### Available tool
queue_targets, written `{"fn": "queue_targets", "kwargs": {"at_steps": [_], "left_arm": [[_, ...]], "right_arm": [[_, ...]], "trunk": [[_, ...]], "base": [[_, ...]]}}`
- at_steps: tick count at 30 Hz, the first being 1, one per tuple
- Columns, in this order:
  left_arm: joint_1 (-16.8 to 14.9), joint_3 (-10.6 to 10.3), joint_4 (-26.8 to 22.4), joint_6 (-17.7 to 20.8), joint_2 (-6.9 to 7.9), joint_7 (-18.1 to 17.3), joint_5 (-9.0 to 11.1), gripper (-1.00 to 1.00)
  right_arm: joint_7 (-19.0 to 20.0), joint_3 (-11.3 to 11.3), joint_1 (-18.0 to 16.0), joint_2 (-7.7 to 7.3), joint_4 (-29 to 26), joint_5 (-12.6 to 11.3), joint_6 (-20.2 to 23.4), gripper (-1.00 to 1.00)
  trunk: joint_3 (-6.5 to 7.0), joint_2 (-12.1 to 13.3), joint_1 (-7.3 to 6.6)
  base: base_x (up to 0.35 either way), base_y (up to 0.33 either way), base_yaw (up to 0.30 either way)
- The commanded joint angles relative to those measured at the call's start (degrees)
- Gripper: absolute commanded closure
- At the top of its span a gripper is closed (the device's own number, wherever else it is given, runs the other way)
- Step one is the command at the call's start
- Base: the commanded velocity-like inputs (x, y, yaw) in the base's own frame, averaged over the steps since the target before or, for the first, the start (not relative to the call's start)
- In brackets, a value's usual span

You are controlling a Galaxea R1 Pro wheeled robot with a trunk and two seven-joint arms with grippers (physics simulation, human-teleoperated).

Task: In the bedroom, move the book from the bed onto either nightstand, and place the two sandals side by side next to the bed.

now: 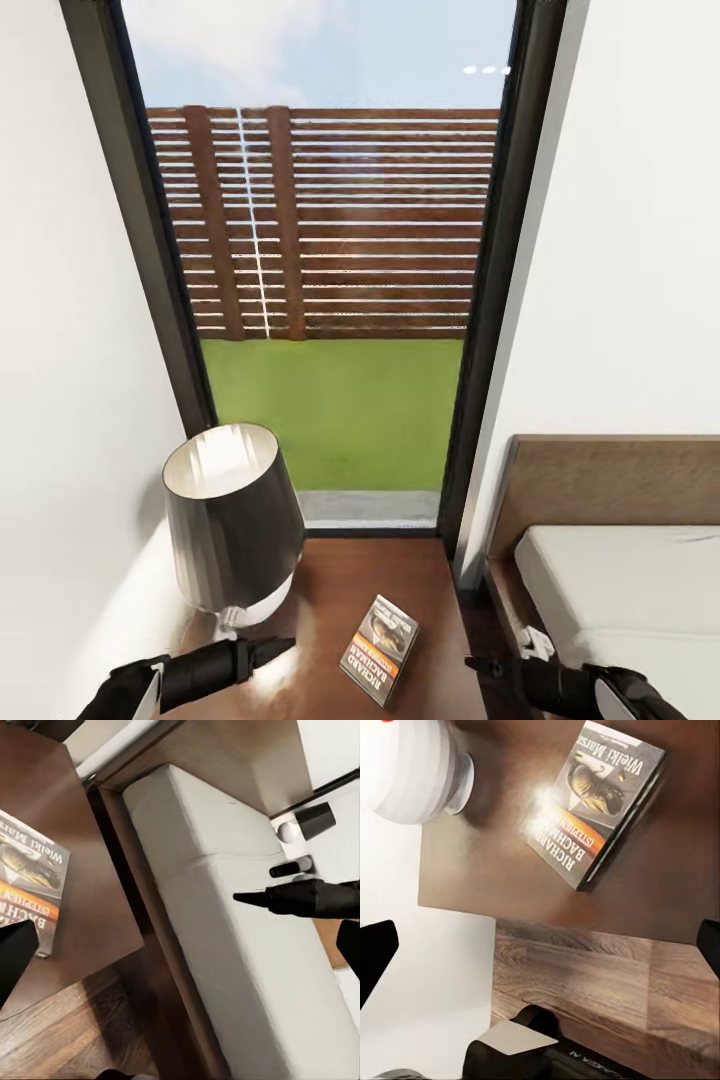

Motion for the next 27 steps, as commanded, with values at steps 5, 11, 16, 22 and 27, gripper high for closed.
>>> {"fn": "queue_targets", "kwargs": {"at_steps": [5, 11, 16, 22, 27], "left_arm": [[-0.1, 0.5, 3.4, -2.2, 0.04, 3.9, -0.6, -1.0], [-0.1, 0.4, 5.8, -3.3, 0.07, 7.1, -0.6, -1.0], [-0.1, 0.2, 7.9, -5.8, 0.03, 7.9, -0.6, -1.0], [-0.1, 0.1, 11.9, -10.5, 0.0, 11.4, -0.6, -1.0], [-0.1, 0.1, 15.2, -12.4, -0.01, 18.0, -0.6, -1.0]], "right_arm": [[1.2, 0.3, 0.0, -0.11, 4.1, 2.6, -6.7, -1.0], [1.5, 0.3, 0.0, 0.14, 8.7, 6.5, -11.7, -1.0], [1.5, 0.3, 0.0, 0.32, 11.8, 12.9, -13.6, -1.0], [1.5, 0.3, 0.0, 0.89, 13.5, 19.2, -17.3, -1.0], [1.5, 0.3, 0.0, 1.23, 14.4, 19.8, -18.2, -1.0]], "trunk": [[0.84, 2.0, -1.11], [1.92, 4.4, -2.43], [2.82, 6.4, -3.52], [3.9, 8.8, -4.84], [4.79, 10.8, -5.94]], "base": [[0.0, 0.0, 0.0], [0.0, 0.0, 0.0], [0.0, 0.0, 0.0], [0.0, 0.0, 0.0], [0.0, 0.0, 0.0]]}}
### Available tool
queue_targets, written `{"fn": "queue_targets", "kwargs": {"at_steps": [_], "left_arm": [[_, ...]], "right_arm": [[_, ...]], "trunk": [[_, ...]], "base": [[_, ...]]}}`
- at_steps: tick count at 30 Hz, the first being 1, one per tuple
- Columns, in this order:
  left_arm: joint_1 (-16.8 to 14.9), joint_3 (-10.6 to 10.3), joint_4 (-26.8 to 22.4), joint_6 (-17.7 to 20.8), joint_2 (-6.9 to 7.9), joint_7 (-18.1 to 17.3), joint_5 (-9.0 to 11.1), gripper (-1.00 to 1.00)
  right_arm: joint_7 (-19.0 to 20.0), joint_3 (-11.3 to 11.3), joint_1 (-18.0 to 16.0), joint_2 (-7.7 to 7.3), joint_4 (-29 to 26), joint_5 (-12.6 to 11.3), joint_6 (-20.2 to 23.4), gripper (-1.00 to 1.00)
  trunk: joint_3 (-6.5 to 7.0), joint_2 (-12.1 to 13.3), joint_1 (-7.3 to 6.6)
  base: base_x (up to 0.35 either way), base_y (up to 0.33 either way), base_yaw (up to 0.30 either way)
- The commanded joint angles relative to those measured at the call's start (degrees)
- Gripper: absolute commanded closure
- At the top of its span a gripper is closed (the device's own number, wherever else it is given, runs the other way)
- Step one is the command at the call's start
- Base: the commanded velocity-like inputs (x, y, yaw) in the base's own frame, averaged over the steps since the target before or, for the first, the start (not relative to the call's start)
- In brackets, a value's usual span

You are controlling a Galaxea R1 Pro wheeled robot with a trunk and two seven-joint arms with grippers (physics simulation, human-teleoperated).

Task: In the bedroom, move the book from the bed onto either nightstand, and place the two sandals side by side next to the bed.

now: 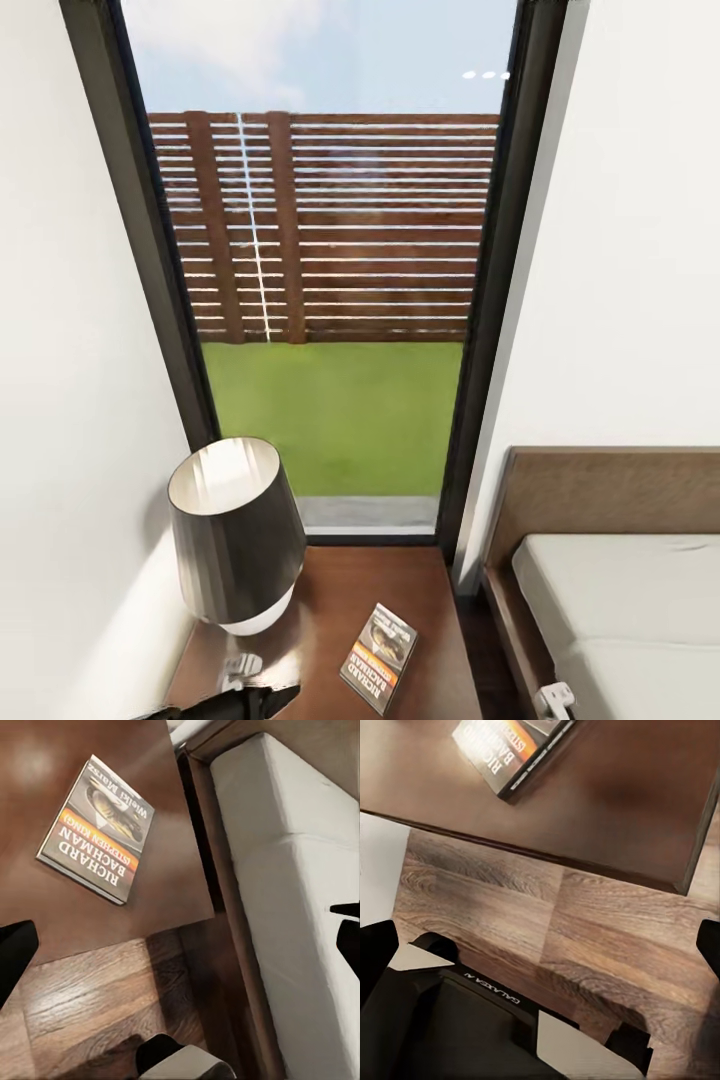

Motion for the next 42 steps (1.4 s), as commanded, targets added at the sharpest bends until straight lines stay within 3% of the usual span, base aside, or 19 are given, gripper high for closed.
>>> {"fn": "queue_targets", "kwargs": {"at_steps": [1, 5, 11, 17, 21, 33, 39, 42], "left_arm": [[0.0, 0.3, 1.4, -1.3, -0.03, 0.9, -0.4, -1.0], [0.0, -0.9, 4.9, -5.0, 0.01, 2.0, -0.4, -1.0], [0.0, -2.8, 9.0, -8.3, 0.05, 2.8, -0.3, -1.0], [0.5, -4.6, 11.8, -11.2, 0.0, 7.8, -0.3, -1.0], [3.3, -4.9, 12.3, -12.2, -0.03, 10.4, -0.3, -1.0], [7.0, -5.1, 12.4, -15.3, -0.03, 12.1, -0.3, -1.0], [8.6, -5.4, 12.4, -15.5, -0.03, 15.8, -0.3, -1.0], [9.4, -5.9, 12.4, -15.5, -0.03, 18.6, -0.3, -1.0]], "right_arm": [[0.1, 0.3, 0.0, 0.02, 1.0, -0.5, 0.5, -1.0], [0.0, 0.3, 0.0, 0.32, 3.5, -0.2, 0.4, -1.0], [-0.1, 0.3, 0.1, 2.34, 6.9, 0.0, 0.1, -1.0], [-0.3, 0.3, 0.1, 5.47, 13.8, 0.6, -5.2, -1.0], [-0.3, 0.3, 0.1, 7.53, 17.8, 2.8, -8.0, -1.0], [-0.4, 0.2, 0.1, 8.41, 21.2, 4.7, -8.8, -1.0], [-2.1, 0.2, 0.7, 8.53, 21.4, 4.5, -8.8, -1.0], [-4.8, 0.2, 1.1, 8.58, 21.4, 4.3, -8.7, -1.0]], "trunk": [[0.12, 0.4, -0.23], [0.84, 2.0, -1.11], [1.92, 4.4, -2.42], [3.0, 6.8, -3.74], [3.71, 8.4, -4.62], [5.87, 13.2, -7.25], [6.95, 15.6, -8.57], [7.48, 16.8, -9.23]], "base": [[0.0, 0.0, 0.0], [0.0, 0.0, 0.0], [0.0, 0.0, 0.0], [0.0, 0.0, 0.0], [0.0, 0.0, 0.0], [0.0, 0.0, 0.0], [0.0, 0.0, 0.0], [0.0, 0.0, 0.0]]}}
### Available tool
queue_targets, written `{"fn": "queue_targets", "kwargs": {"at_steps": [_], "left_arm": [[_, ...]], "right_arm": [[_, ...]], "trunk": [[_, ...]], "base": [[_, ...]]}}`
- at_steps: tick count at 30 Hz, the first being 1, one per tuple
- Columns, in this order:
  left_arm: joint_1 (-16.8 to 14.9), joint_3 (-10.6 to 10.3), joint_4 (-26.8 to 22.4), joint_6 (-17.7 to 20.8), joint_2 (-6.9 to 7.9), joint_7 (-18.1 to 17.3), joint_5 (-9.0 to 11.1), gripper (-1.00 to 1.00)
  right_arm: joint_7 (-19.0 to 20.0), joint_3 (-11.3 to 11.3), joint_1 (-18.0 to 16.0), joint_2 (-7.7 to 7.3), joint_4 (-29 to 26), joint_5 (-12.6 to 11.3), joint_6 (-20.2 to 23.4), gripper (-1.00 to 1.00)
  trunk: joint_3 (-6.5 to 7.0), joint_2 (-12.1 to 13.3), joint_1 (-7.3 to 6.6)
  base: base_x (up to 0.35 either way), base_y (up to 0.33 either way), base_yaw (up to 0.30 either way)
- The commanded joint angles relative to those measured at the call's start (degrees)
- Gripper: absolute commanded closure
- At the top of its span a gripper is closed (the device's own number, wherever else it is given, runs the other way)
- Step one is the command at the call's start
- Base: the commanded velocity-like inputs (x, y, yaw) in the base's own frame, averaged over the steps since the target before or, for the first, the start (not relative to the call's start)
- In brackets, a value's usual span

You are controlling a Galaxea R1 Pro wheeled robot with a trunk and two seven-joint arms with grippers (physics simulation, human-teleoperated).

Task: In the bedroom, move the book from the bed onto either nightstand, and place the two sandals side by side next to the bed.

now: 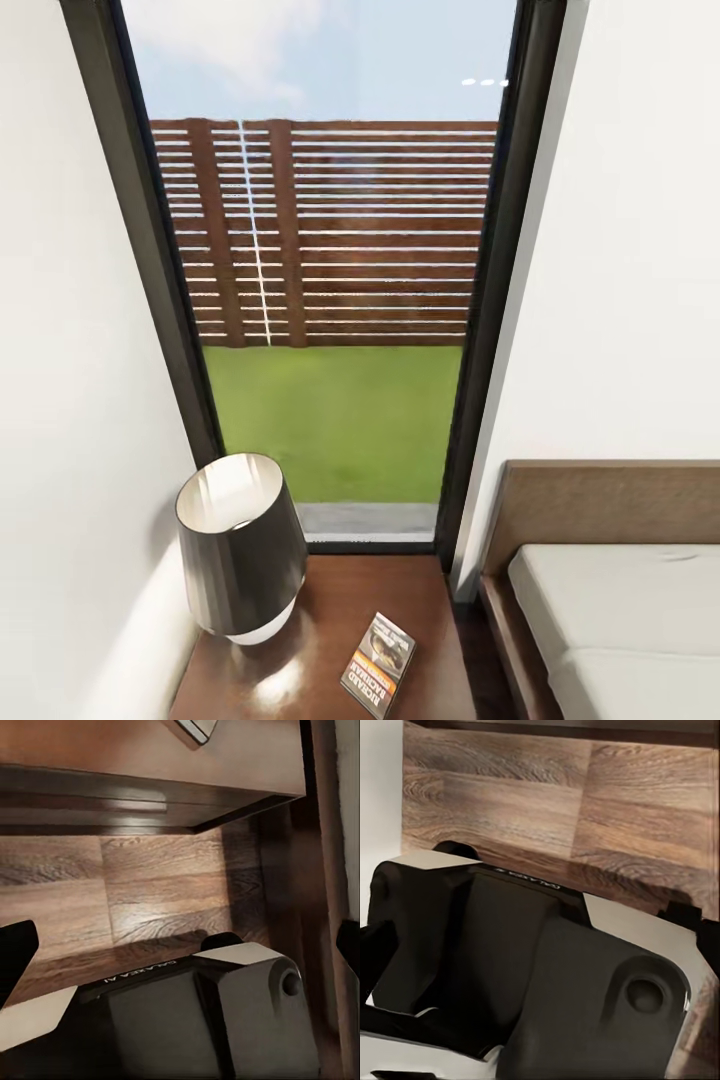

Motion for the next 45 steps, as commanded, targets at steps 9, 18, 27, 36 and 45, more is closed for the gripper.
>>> {"fn": "queue_targets", "kwargs": {"at_steps": [9, 18, 27, 36, 45], "left_arm": [[2.1, -1.2, 0.0, -0.4, -0.13, 11.6, -0.6, -1.0], [3.0, -1.4, 0.0, -0.3, -0.06, 12.8, -0.5, -1.0], [3.0, -1.4, 0.0, -0.3, 0.01, 12.9, -0.5, -1.0], [3.0, -1.4, 0.0, -0.3, 0.01, 12.9, -0.5, -1.0], [3.0, -1.3, 0.0, -0.3, 0.0, 13.0, -0.4, -1.0]], "right_arm": [[-15.7, 0.2, 2.2, 0.11, 0.2, -1.3, 0.0, -1.0], [-19.9, 0.0, 2.4, 0.97, 0.1, -10.1, -0.2, -1.0], [-20.0, 0.1, 2.4, 1.01, 0.1, -11.0, -0.2, -1.0], [-20.0, 0.1, 2.4, 1.01, 0.1, -11.1, -0.1, -1.0], [-20.0, 0.1, 2.5, 1.01, 0.1, -11.0, -0.2, -1.0]], "trunk": [[1.55, 3.6, -1.98], [1.73, 4.0, -2.2], [1.73, 4.0, -2.2], [1.73, 4.0, -2.2], [1.73, 4.0, -2.2]], "base": [[0.0, 0.0, 0.0], [0.0, 0.0, 0.0], [0.0, 0.0, 0.0], [0.0, 0.0, 0.0], [0.0, 0.0, 0.0]]}}
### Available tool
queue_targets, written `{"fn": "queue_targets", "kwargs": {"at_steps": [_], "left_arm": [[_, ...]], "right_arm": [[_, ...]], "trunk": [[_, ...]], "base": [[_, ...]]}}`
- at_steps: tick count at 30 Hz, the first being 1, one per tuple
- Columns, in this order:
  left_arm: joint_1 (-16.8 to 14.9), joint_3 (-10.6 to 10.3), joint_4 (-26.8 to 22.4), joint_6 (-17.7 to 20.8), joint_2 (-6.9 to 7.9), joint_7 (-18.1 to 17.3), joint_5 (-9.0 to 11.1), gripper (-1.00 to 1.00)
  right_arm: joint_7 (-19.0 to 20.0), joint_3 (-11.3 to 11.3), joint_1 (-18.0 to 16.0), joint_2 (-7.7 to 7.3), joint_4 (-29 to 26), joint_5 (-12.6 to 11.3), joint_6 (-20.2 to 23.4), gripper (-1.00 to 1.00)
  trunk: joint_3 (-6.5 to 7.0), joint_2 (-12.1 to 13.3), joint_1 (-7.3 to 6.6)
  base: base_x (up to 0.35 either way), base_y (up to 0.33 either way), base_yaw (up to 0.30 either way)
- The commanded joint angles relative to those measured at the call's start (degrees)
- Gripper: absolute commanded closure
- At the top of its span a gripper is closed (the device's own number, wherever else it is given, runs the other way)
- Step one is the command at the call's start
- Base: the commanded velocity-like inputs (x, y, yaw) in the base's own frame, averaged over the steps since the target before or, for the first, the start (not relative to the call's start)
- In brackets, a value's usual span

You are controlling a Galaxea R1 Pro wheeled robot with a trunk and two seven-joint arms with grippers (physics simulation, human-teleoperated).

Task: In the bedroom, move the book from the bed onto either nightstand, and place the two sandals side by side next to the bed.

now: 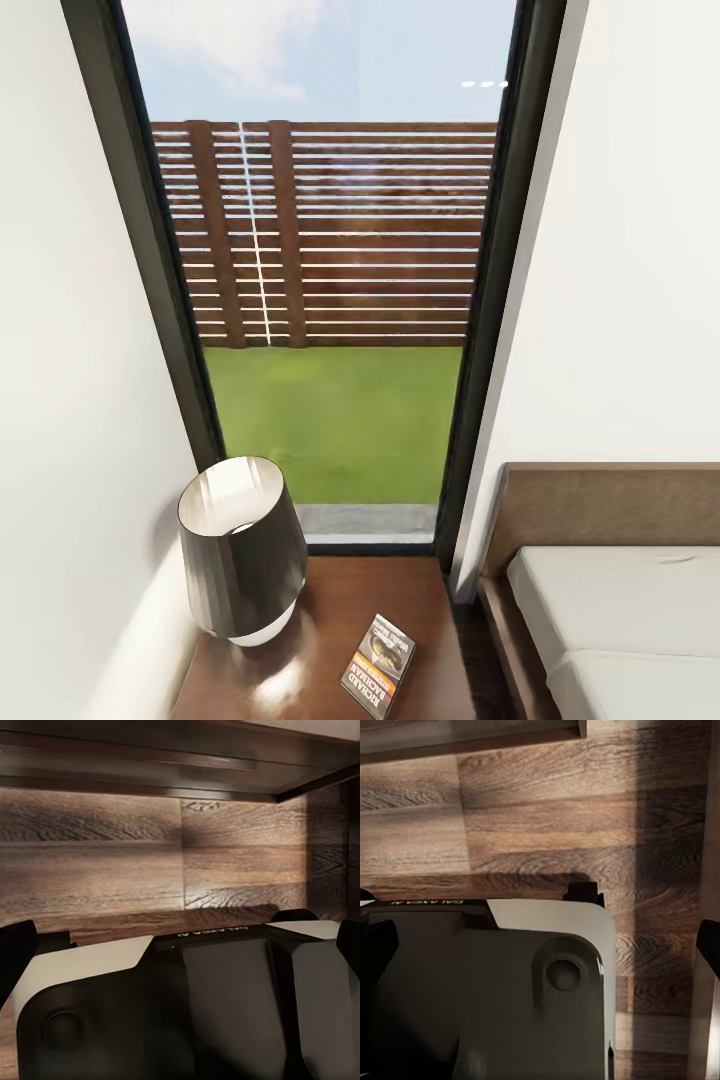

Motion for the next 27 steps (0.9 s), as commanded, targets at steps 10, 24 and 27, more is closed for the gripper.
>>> {"fn": "queue_targets", "kwargs": {"at_steps": [10, 24, 27], "left_arm": [[0.0, 0.5, 0.1, -0.3, -0.59, -0.1, -0.6, -1.0], [0.0, 0.5, 0.1, -0.3, -0.82, -0.1, -0.6, -1.0], [0.0, 0.5, 0.1, -0.3, -0.8, -0.1, -0.6, -1.0]], "right_arm": [[0.3, 0.4, -0.1, 0.01, 0.1, -0.6, -0.1, -1.0], [0.3, 0.5, -0.1, 0.04, 0.1, -0.6, -0.1, -1.0], [0.3, 0.5, -0.1, 0.03, 0.2, -0.6, -0.1, -1.0]], "trunk": [[-0.07, -0.1, 0.01], [-0.07, -0.1, 0.01], [-0.07, -0.1, 0.01]], "base": [[0.0, 0.0, 0.0], [0.0, 0.0, 0.0], [0.0, 0.0, 0.0]]}}
